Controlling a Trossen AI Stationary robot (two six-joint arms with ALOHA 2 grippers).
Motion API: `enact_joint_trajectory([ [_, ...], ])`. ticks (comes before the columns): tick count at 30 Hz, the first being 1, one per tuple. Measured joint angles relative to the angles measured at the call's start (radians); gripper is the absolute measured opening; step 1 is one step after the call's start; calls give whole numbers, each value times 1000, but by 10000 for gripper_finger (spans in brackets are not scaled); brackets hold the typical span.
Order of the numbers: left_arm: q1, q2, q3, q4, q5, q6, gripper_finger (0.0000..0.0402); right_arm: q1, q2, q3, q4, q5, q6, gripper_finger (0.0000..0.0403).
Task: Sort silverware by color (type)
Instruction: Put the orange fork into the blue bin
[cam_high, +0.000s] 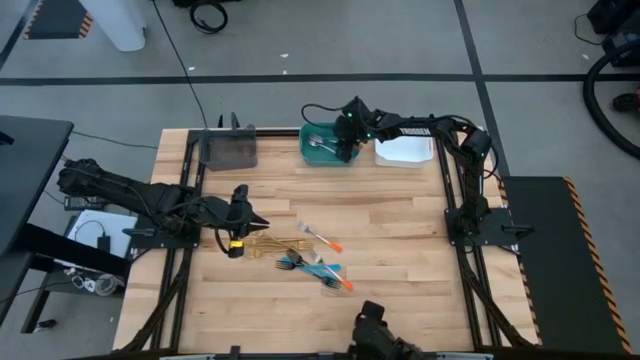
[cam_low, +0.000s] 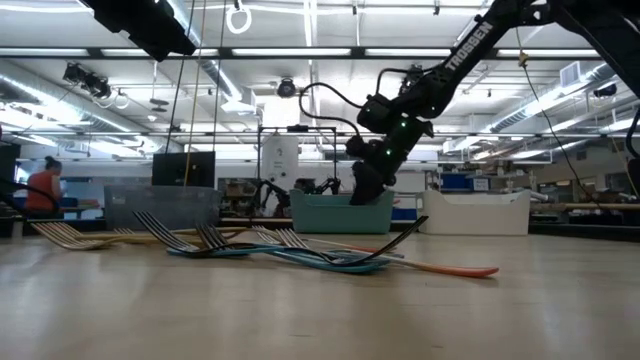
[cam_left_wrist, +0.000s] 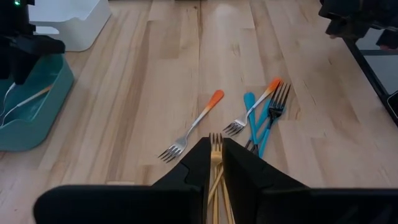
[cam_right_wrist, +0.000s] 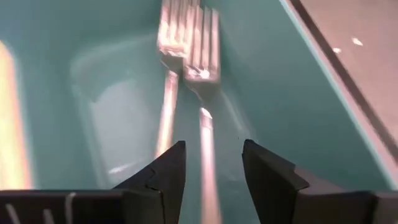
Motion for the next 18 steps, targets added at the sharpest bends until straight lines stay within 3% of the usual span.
enact_joint_trajectory([
  [18, 0, 0, 0, 1, 0, 0, 50, -15, 2, -3, -2, -13, -27, 61],
])
